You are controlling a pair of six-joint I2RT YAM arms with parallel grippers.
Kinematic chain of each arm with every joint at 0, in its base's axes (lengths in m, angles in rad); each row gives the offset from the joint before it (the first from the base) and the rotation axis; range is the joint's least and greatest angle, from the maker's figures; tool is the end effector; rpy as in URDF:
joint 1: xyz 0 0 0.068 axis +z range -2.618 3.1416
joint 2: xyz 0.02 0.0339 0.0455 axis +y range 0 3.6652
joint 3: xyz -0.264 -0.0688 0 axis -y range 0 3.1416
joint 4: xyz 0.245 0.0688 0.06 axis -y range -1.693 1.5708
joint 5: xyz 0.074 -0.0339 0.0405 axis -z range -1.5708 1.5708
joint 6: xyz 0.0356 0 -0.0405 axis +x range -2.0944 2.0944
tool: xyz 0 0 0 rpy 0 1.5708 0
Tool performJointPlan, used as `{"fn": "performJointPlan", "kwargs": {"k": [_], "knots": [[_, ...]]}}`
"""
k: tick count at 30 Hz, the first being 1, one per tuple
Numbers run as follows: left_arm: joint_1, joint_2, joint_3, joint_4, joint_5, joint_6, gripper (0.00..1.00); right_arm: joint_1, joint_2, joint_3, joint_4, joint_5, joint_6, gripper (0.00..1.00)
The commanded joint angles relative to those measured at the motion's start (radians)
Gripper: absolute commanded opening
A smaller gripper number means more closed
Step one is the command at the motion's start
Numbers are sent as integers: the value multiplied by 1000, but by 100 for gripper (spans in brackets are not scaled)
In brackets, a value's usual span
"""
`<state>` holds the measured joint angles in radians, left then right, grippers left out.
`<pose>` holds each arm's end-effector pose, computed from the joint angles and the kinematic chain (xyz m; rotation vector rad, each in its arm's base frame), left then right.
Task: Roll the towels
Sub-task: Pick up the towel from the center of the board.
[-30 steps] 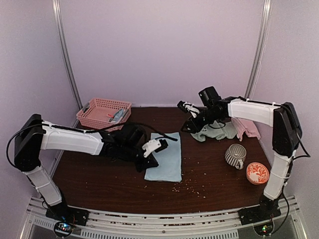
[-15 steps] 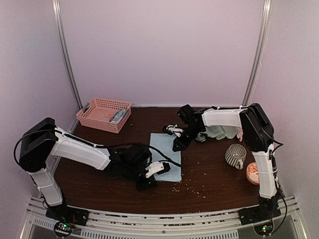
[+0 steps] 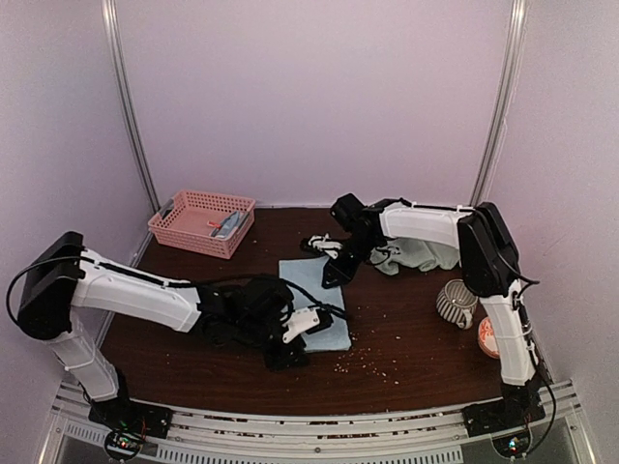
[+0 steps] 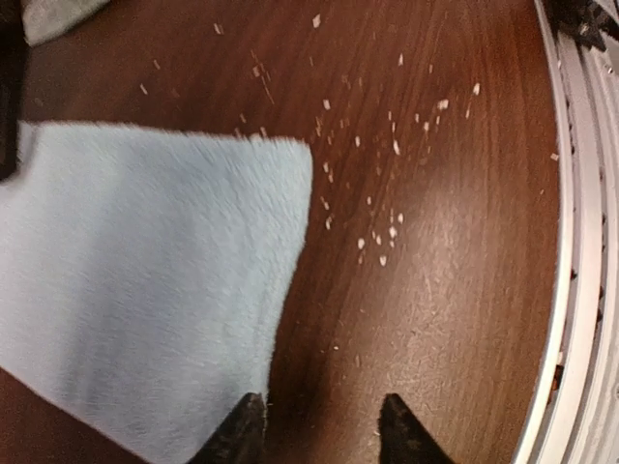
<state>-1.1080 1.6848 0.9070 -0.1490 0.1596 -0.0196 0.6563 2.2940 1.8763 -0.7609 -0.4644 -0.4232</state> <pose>0.1433 -0.2998 0.1593 1.4091 2.1941 -0.6409 0.3733 0.3076 0.1691 -1.5096 2.2709 0.7027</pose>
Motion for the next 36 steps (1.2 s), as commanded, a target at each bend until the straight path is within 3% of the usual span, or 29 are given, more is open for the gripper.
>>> {"fn": "performJointPlan", "kwargs": {"k": [1, 3, 6, 14, 20, 26, 32, 36], "knots": [[-4, -181, 21, 20, -164, 27, 49, -3, -157, 19, -52, -104, 3, 32], [-4, -206, -7, 36, -221, 77, 55, -5, -224, 18, -58, -121, 21, 37], [-3, -175, -16, 6, -257, 167, 55, -26, -316, -12, -71, -156, 28, 40], [-1, -31, 41, -17, -219, 238, 51, -105, -578, -357, -6, -223, -41, 44], [0, 42, 48, -11, -196, 265, 47, -116, -630, -514, -44, -190, -99, 44], [8, 83, 49, 14, -190, 289, 42, -116, -644, -549, -35, -195, -92, 44], [16, 123, 75, 5, -162, 296, 26, -118, -634, -557, -77, -218, -102, 44], [22, 125, 82, -8, -106, 290, 13, -116, -658, -674, -88, -260, -154, 43]]}}
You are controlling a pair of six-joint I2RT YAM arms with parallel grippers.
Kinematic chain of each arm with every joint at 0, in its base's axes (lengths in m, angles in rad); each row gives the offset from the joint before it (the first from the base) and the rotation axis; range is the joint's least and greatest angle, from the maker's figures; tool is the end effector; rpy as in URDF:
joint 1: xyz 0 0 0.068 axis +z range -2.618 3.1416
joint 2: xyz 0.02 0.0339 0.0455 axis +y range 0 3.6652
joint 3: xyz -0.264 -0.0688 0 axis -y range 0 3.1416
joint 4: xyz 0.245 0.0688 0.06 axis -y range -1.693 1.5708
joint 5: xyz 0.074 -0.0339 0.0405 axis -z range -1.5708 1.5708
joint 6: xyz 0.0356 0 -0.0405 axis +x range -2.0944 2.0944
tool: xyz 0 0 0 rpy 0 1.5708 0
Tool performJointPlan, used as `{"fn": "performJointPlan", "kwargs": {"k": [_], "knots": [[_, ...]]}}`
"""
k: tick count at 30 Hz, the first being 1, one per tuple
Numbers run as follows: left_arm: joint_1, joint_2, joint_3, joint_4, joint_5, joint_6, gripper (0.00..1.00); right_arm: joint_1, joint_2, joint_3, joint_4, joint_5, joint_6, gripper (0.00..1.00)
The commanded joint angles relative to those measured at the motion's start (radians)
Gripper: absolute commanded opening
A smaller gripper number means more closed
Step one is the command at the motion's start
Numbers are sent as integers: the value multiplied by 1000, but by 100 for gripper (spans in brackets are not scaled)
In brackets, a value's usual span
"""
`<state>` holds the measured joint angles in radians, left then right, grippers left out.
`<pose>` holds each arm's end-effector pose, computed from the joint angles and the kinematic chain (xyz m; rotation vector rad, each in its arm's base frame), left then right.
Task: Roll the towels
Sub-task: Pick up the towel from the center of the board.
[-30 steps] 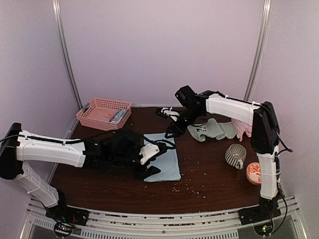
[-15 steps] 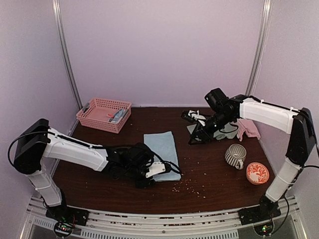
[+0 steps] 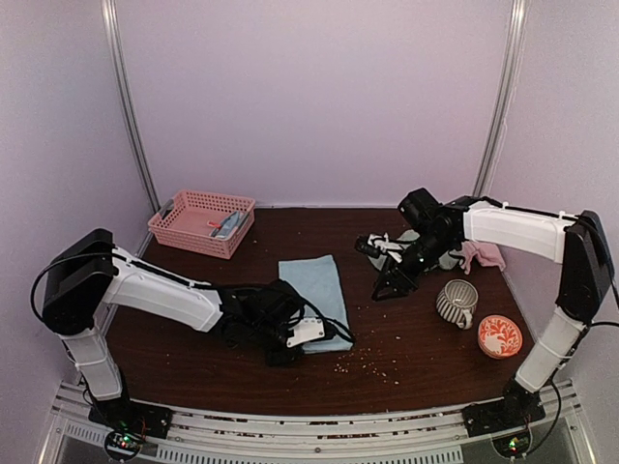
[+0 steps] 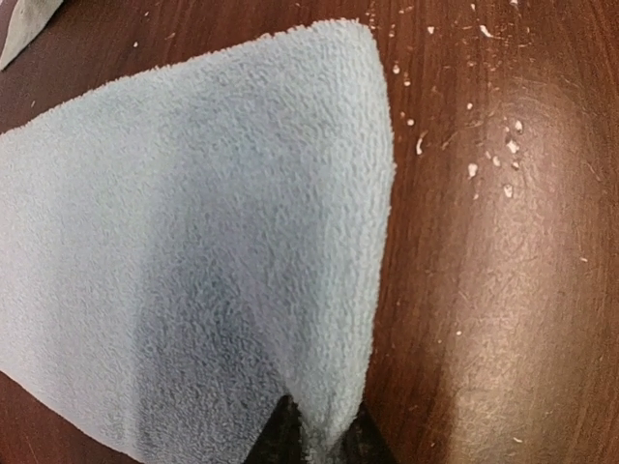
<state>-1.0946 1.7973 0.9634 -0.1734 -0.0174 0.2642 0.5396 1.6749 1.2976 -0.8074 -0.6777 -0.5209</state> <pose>0.1596 -0.3080 0.1370 1.6316 2.0305 -0.2834 0.2765 0.1916 0.2473 -1.4800 2.1678 0.9277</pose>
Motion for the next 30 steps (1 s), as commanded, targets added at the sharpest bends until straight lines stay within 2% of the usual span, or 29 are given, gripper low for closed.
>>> {"fn": "performJointPlan", "kwargs": {"k": [1, 4, 7, 11, 15, 22, 30], "knots": [[13, 12, 27, 14, 92, 1, 11, 2, -47, -131, -35, -38, -69, 43], [31, 18, 31, 12, 180, -48, 5, 3, -87, -231, 15, 14, -88, 42], [59, 43, 39, 15, 335, -118, 3, 22, -148, -307, 66, 41, -143, 43], [99, 103, 60, 22, 536, -223, 2, 125, -211, -396, 168, 171, -179, 46], [142, 175, 87, 20, 708, -291, 0, 233, -206, -414, 226, 280, -181, 46], [179, 229, 136, -10, 842, -342, 0, 381, -168, -361, 286, 387, -176, 46], [199, 288, 185, -68, 919, -339, 0, 458, -81, -331, 376, 432, -192, 47]]}}
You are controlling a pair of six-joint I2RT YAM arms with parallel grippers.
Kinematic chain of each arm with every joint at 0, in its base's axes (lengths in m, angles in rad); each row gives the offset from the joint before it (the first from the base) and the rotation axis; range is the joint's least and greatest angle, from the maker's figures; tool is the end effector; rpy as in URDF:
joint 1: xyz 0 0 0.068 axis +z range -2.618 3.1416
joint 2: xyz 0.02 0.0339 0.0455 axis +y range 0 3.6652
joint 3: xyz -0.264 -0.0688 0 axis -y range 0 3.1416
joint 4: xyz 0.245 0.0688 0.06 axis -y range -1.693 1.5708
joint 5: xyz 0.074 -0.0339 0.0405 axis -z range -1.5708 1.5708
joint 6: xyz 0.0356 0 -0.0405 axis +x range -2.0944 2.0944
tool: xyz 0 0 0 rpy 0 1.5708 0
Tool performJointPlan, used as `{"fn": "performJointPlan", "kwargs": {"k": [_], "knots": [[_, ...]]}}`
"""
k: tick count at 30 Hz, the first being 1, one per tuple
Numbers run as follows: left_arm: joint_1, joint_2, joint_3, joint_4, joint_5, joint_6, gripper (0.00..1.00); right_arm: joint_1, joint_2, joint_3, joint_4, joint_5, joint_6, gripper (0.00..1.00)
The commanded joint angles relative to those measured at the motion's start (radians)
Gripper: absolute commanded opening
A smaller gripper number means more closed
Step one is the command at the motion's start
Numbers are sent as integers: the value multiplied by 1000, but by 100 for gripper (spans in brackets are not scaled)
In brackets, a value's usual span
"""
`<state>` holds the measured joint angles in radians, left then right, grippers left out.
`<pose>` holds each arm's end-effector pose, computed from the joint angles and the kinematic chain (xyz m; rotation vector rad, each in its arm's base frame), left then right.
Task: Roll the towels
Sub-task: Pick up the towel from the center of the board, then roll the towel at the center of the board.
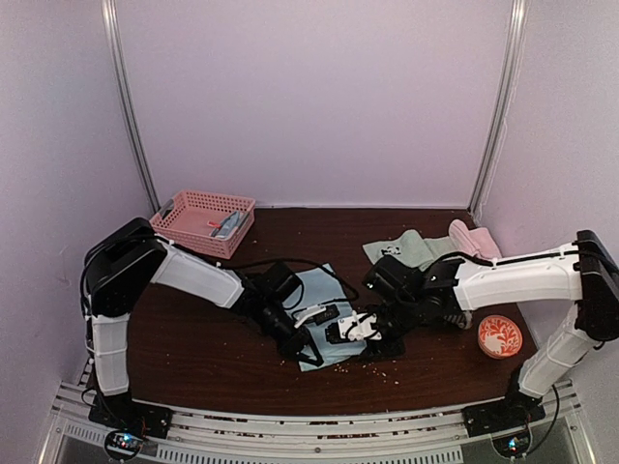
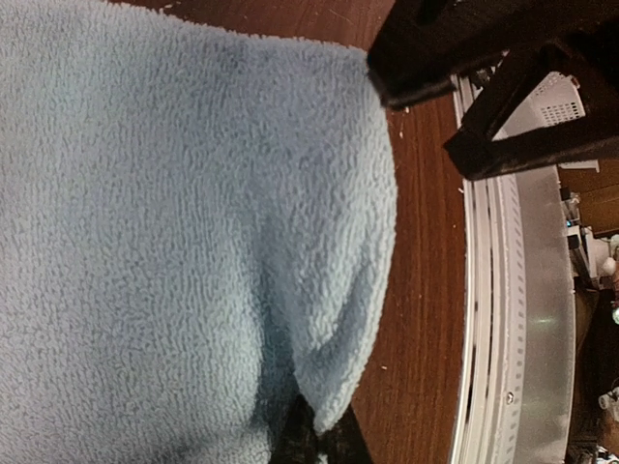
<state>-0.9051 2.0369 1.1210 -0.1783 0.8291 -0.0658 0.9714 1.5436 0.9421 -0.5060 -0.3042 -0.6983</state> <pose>0.2143 -0.3154 0.1044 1.4037 2.4171 -1.3967 0.1588 0.2513 0.1916 -2.0533 1.7288 0.4935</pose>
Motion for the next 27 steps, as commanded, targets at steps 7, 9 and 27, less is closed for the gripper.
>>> {"fn": "performJointPlan", "kwargs": {"k": [7, 9, 27], "knots": [[18, 66, 37, -92, 90, -1, 0, 41, 137, 28, 111, 25, -28, 48], [20, 68, 38, -99, 91, 4, 0, 42, 157, 31, 118, 28, -20, 46], [28, 38, 25, -150, 97, 14, 0, 4, 245, 107, -44, -170, 64, 5]]}}
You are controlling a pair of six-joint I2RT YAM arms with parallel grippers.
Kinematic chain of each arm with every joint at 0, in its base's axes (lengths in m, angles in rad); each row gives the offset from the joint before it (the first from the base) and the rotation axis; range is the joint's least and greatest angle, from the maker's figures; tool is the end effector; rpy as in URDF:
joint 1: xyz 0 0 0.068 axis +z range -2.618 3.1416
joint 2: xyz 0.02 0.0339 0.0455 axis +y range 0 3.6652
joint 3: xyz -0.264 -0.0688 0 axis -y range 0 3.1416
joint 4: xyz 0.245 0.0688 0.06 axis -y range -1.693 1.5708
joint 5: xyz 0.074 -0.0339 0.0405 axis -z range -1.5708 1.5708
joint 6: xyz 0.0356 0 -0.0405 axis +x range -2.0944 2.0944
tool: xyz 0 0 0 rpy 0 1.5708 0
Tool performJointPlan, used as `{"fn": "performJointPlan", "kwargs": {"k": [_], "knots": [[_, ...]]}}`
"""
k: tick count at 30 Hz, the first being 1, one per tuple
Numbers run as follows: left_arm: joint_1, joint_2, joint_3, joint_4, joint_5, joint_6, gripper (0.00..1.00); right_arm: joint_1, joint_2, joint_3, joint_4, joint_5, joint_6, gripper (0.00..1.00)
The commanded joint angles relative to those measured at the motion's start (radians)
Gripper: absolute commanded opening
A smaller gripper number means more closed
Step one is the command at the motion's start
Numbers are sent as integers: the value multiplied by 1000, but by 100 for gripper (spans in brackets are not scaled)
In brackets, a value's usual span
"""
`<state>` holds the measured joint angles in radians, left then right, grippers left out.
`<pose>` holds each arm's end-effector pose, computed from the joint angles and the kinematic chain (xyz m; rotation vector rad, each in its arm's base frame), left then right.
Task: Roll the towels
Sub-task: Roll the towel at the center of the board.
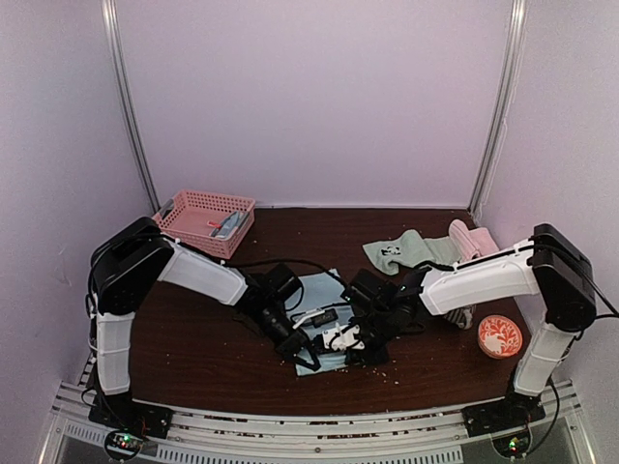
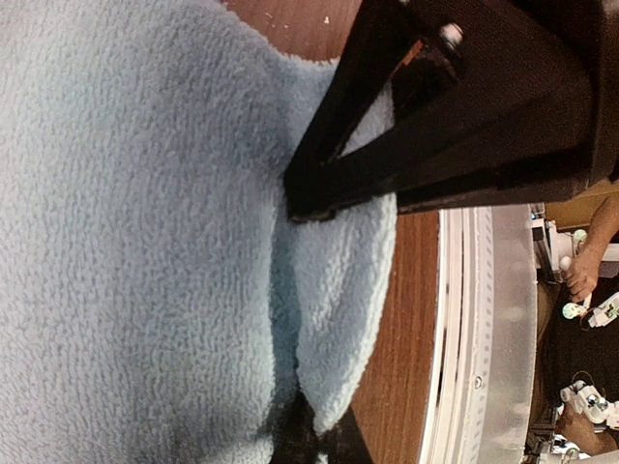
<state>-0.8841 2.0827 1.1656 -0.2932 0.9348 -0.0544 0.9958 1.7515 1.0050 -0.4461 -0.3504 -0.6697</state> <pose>0.2184 -0.3116 0.0966 -1.2971 -2.3377 1.4178 0.1680 0.2817 0.1510 -2.1131 1.7950 0.5701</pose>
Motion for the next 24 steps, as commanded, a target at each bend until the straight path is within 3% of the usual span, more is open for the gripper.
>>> {"fn": "performJointPlan", "kwargs": {"k": [1, 9, 19, 24], "knots": [[7, -19, -28, -35, -10, -14, 0, -33, 43, 59, -132, -156, 43, 5], [8, -119, -108, 70, 22, -234, 0, -87, 180, 173, -351, -399, 62, 4], [23, -43, -30, -20, -35, -205, 0, -202, 307, 214, -423, -517, 40, 3], [60, -70, -43, -36, -69, -183, 11, -246, 393, 232, -457, -534, 35, 3]]}}
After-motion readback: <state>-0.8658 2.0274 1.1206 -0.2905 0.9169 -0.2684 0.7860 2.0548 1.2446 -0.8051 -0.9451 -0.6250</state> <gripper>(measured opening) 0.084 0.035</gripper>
